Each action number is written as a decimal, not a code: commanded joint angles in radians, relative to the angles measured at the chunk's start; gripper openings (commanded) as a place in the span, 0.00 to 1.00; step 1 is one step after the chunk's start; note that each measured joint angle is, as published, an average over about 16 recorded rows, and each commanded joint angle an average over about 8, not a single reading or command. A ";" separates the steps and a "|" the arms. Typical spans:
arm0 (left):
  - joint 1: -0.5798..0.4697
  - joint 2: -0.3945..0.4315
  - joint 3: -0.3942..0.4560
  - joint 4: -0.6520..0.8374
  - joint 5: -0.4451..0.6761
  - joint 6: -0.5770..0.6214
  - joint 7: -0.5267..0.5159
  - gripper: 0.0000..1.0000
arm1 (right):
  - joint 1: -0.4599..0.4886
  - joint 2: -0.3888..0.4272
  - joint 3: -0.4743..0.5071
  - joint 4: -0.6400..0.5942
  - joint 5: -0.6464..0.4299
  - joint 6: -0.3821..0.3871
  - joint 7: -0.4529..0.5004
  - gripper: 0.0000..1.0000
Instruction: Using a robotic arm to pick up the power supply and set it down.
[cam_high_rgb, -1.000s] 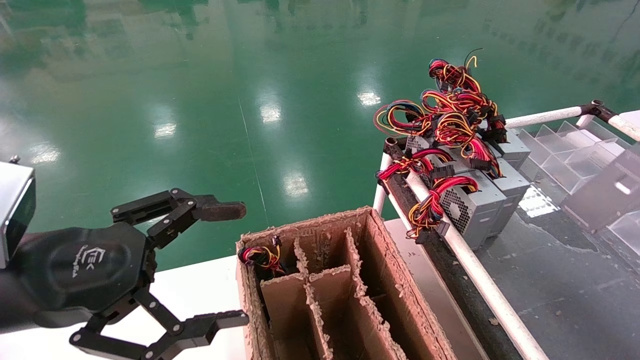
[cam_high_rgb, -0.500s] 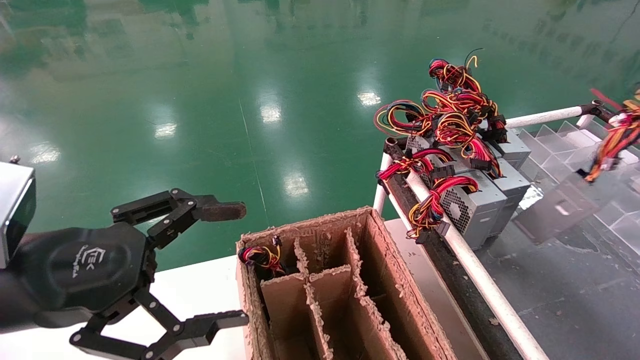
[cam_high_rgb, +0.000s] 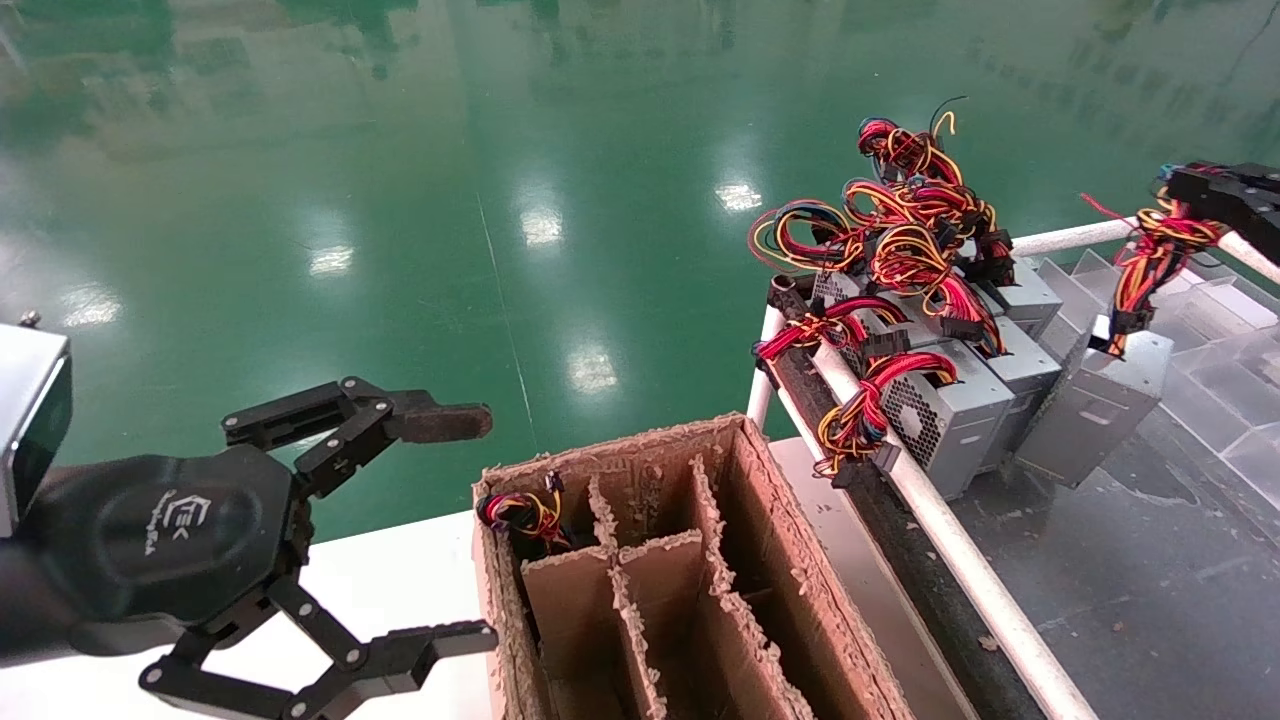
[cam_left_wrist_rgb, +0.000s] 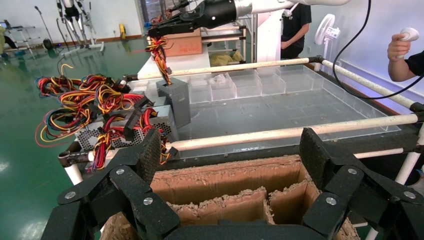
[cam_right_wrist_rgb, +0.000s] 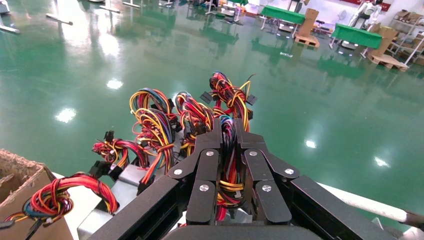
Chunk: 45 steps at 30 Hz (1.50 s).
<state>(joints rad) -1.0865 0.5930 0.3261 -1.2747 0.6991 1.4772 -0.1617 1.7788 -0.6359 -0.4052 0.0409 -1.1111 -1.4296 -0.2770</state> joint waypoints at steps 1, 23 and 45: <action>0.000 0.000 0.000 0.000 0.000 0.000 0.000 1.00 | -0.002 -0.012 -0.001 -0.007 -0.001 0.010 -0.008 0.00; 0.000 0.000 0.001 0.000 0.000 0.000 0.000 1.00 | -0.002 -0.136 0.003 -0.055 0.004 0.169 -0.003 1.00; 0.000 0.000 0.001 0.000 -0.001 -0.001 0.001 1.00 | 0.009 -0.113 0.027 -0.053 0.039 0.091 0.065 1.00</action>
<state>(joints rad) -1.0867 0.5926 0.3271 -1.2746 0.6983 1.4765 -0.1611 1.7793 -0.7486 -0.3786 0.0012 -1.0700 -1.3369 -0.2126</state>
